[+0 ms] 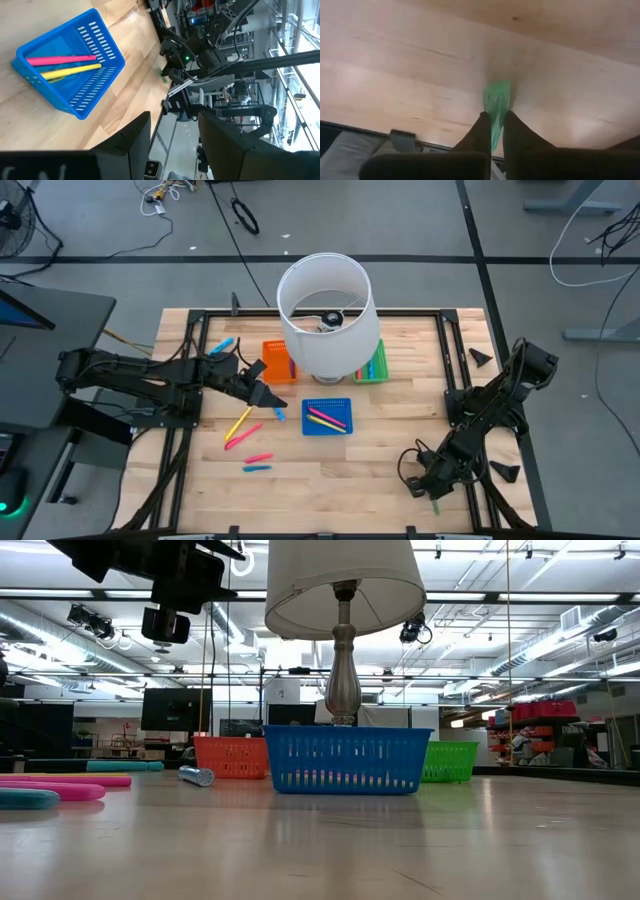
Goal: Pick & Place Markers
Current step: Put the green small highlighter pen into the orange bin
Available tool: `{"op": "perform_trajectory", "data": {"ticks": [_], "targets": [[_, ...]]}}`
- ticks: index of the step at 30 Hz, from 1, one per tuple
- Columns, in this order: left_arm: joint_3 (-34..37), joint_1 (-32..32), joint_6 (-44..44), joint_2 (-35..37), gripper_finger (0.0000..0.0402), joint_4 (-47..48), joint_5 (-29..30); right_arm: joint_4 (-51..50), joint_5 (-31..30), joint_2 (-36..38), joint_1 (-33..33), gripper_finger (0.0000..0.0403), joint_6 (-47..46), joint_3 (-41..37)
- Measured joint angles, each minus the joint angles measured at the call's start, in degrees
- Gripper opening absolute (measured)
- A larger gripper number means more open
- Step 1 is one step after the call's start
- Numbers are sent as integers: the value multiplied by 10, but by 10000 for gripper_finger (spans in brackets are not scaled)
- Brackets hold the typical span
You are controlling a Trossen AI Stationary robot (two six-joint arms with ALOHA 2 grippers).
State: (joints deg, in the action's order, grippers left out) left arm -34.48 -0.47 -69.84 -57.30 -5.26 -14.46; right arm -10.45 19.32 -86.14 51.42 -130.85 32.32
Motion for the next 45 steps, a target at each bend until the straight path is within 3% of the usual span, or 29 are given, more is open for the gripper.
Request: {"op": "perform_trajectory", "data": {"ticks": [13,25,37,45], "targets": [[0,0,-2,0,174,0,24,8,-30,0,-2,22,10,0],[0,0,-16,0,174,0,38,18,-34,0,-43,34,23,0],[0,0,-17,0,174,-1,38,32,-6,-1,-44,177,34,-2],[0,0,-15,0,174,-1,38,-13,25,-1,-41,189,47,18]]}}
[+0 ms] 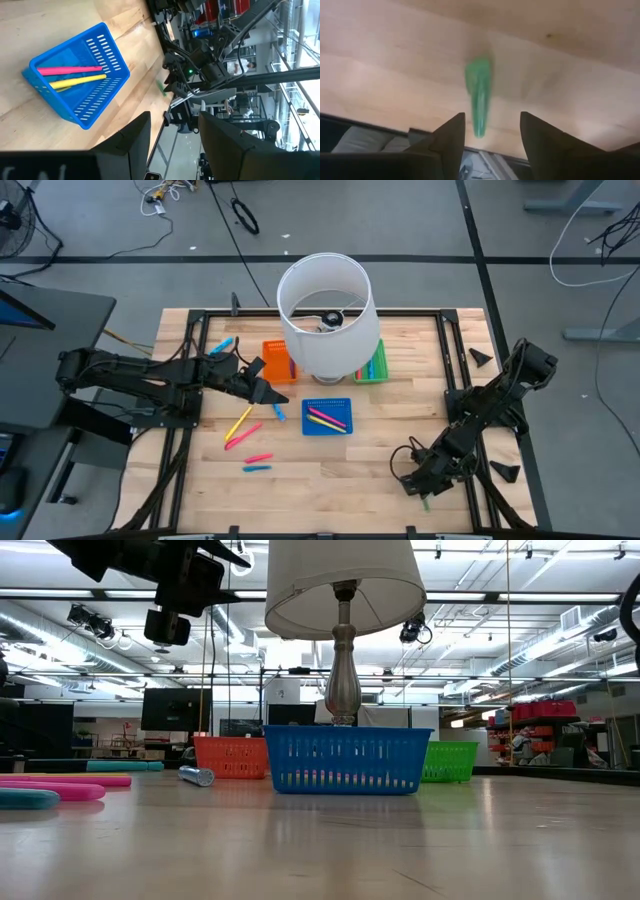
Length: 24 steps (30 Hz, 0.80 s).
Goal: Pick & Place Markers
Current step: Put the green small highlighter pen into the orange bin
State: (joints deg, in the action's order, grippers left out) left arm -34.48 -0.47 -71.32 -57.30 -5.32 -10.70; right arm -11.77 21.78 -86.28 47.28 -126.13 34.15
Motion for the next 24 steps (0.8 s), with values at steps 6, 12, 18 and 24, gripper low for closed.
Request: {"op": "perform_trajectory", "data": {"ticks": [6,12,18,24], "targets": [[0,0,0,0,174,0,0,2,-12,0,17,173,-29,3],[0,-1,2,0,174,0,2,22,-13,-14,29,161,-42,3],[0,-1,6,0,174,0,6,53,-10,-42,29,158,-50,5],[0,-1,6,0,174,0,6,44,-9,-51,29,148,-53,6]]}}
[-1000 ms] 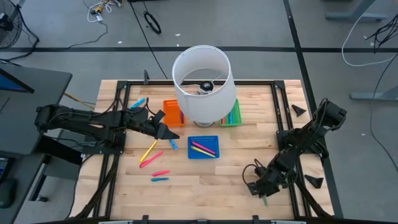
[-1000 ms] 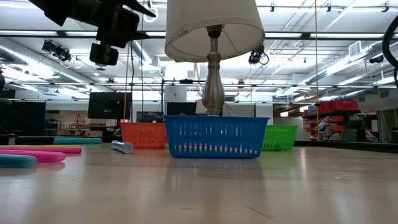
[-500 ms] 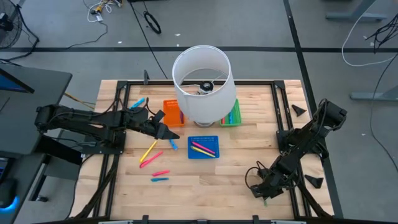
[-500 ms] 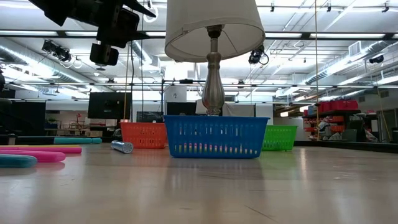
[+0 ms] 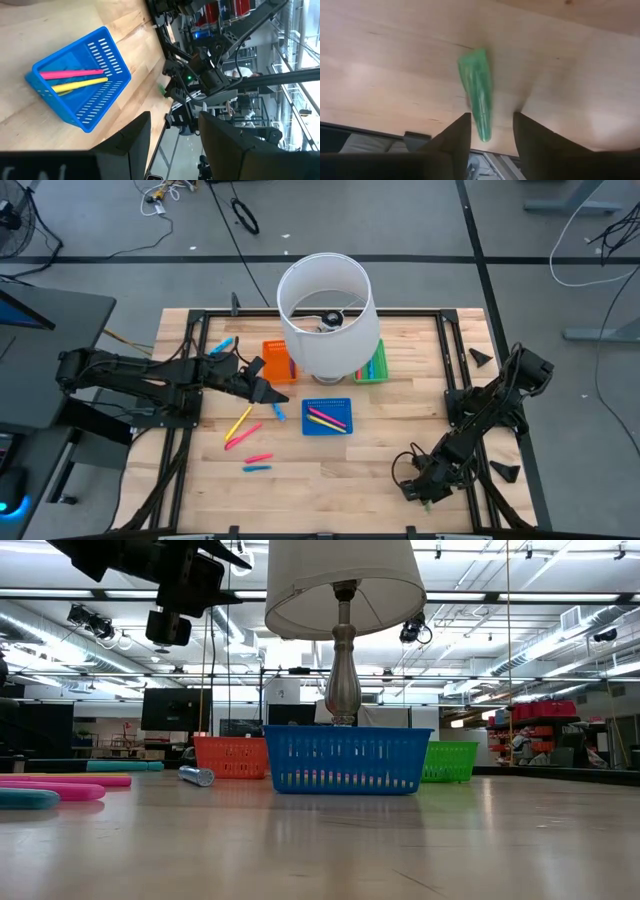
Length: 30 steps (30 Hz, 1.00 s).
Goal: Pick & Place Markers
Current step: Put the green small highlighter pen into the orange bin
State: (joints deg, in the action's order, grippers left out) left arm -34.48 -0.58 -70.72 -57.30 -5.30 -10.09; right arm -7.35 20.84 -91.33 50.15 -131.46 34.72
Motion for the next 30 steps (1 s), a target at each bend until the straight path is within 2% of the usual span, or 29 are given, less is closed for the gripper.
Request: {"op": "perform_trajectory", "data": {"ticks": [11,18,21,25,30], "targets": [[0,0,-1,0,174,0,10,-1,-1,0,0,14,30,-1],[0,0,-2,0,174,0,11,14,-9,8,0,28,36,-2],[0,0,-2,0,174,0,11,12,-32,20,-3,24,53,-3],[0,0,-1,0,174,0,11,11,-86,40,-20,21,101,-3],[0,0,-1,0,174,0,11,21,-106,56,-52,21,187,-3]]}}
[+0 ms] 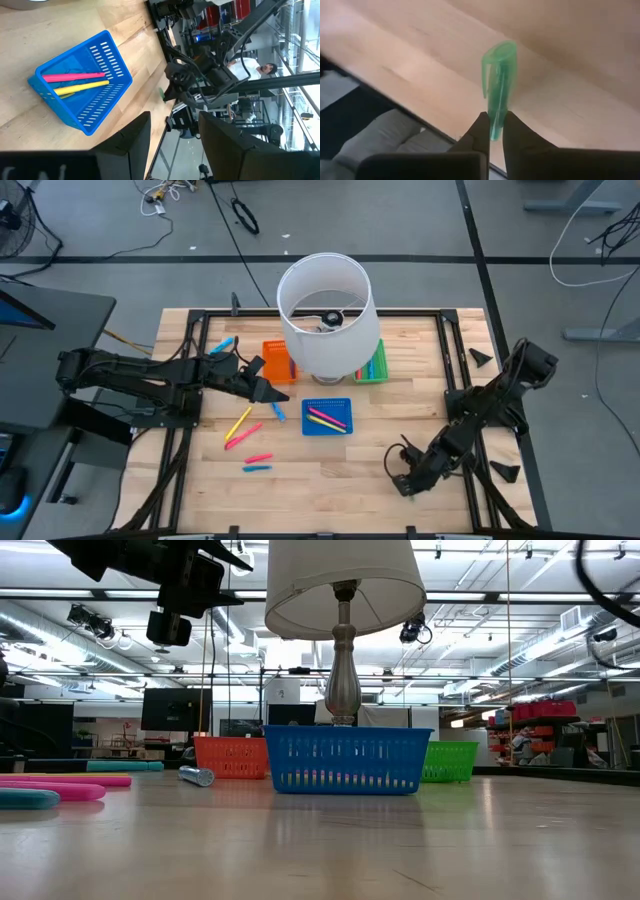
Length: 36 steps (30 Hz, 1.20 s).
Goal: Pick & Place Markers
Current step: Put the green small highlighter pen into the orange bin
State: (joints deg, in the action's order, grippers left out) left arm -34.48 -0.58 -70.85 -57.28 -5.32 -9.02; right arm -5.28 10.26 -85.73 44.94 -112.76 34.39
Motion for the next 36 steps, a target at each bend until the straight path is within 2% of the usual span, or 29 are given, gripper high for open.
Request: {"op": "perform_trajectory", "data": {"ticks": [24,36], "targets": [[0,1,0,0,174,0,0,271,-71,13,-170,20,322,0],[0,1,-1,0,174,0,0,342,-156,13,-191,20,526,8]]}}
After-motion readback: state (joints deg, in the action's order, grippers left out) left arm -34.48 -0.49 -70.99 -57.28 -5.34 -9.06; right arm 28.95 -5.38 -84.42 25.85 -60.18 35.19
